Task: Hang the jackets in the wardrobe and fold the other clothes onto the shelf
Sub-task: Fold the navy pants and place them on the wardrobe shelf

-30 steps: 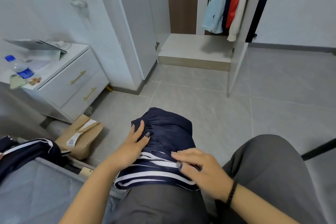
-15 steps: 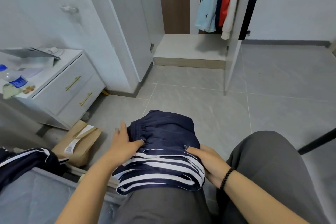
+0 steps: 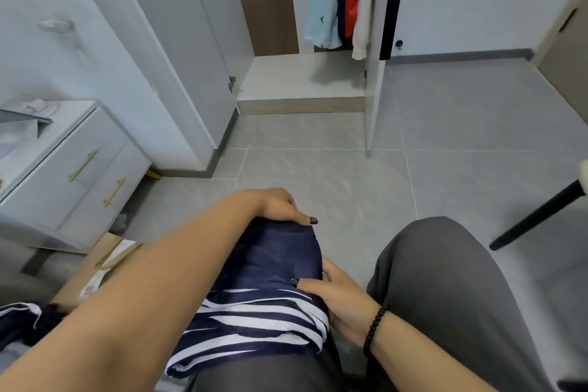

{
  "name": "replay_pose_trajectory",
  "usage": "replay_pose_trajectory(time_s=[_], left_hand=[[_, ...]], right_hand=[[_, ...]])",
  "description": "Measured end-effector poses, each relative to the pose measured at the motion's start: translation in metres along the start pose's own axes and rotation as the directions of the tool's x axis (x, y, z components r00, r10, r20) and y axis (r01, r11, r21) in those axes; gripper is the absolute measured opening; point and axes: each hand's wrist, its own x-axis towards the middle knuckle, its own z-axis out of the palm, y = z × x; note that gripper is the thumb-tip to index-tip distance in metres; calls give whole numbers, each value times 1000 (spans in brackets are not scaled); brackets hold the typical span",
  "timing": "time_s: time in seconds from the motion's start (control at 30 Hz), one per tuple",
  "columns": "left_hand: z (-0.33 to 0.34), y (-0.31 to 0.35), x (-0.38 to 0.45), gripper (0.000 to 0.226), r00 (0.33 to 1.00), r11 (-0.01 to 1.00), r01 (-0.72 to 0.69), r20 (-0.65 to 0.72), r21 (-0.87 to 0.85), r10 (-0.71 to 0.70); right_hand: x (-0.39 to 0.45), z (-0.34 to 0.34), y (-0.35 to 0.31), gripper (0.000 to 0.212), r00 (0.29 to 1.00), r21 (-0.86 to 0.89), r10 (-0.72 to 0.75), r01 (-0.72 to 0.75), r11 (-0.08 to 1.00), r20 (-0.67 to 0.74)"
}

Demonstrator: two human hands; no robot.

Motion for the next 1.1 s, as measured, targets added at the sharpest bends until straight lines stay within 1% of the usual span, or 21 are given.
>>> replay_pose_trajectory(time_s=[0.07, 0.1, 0.13, 0.2, 0.27, 0.3, 0.33, 0.4, 0.47, 0.53, 0.57, 0.63, 0.73, 0.8, 0.83, 0.9, 0.97, 1.03, 1.1], left_hand=[[3, 5, 14, 52, 1000, 999, -20, -11, 50, 21], [5, 7, 20, 46, 999, 998, -32, -28, 45, 33], [6, 8, 24, 38, 997, 999, -52, -63, 10, 52], [8, 2, 30, 20, 977, 986, -97, -200, -133, 69], [12, -10, 35, 18, 937, 955, -118, -349, -274, 15], [15, -16, 37, 18, 921, 947, -108, -390, -304, -20], [19, -22, 38, 18, 913, 948, -92, -405, -306, -42], [23, -29, 40, 17, 922, 962, -78, -386, -263, -31], [25, -35, 40, 19, 934, 975, -68, -356, -213, -13], [26, -41, 37, 22, 937, 981, -59, -349, -186, -10], [27, -44, 36, 23, 934, 982, -58, -357, -181, -10], [28, -48, 33, 23, 922, 980, -70, -388, -188, -9], [27, -53, 27, 22, 899, 966, -106, -438, -234, -7], [26, -57, 24, 24, 884, 953, -128, -467, -275, -16], [26, -58, 22, 26, 878, 947, -137, -479, -292, -21], [26, -59, 19, 28, 868, 940, -149, -496, -306, -23], [26, -59, 16, 28, 859, 937, -157, -511, -313, -27], [26, -58, 13, 28, 849, 932, -162, -527, -323, -35], [26, -57, 9, 28, 847, 937, -151, -529, -317, -42]], right_hand=[[1, -3, 0, 37, 1000, -10, -2, 2, 1000, -6], [1, -4, 0, 38, 1000, -16, -1, 1, 1000, -4], [0, -5, -2, 40, 1000, -23, 1, -1, 1000, -2], [1, -9, -5, 44, 1000, -28, -3, 2, 1000, -30], [2, -15, -10, 43, 996, -9, -4, 3, 1000, -91], [1, -16, -13, 42, 995, 8, 7, -6, 1000, -103], [-1, -16, -15, 39, 995, 17, 17, -16, 1000, -102], [-6, -11, -13, 34, 991, 15, 35, -33, 999, -132], [-12, -4, -4, 34, 973, -2, 38, -39, 999, -227], [-18, 0, 4, 30, 949, -91, -44, 16, 996, -311], [-21, 1, 5, 28, 943, -140, -99, 57, 989, -318], [-26, -1, 3, 26, 952, -185, -160, 113, 976, -260], [-33, -11, -6, 18, 978, -161, -192, 177, 971, -87], [-36, -18, -11, 26, 975, -216, -223, 217, 952, 0], [-37, -19, -13, 28, 972, -262, -234, 231, 937, 19], [-38, -19, -13, 24, 961, -376, -275, 263, 888, 24], [-40, -17, -10, 19, 927, -521, -375, 321, 791, 2], [-43, -16, -3, 17, 860, -664, -511, 388, 639, 11], [-50, -14, 6, 14, 785, -763, -612, 453, 460, 98]])
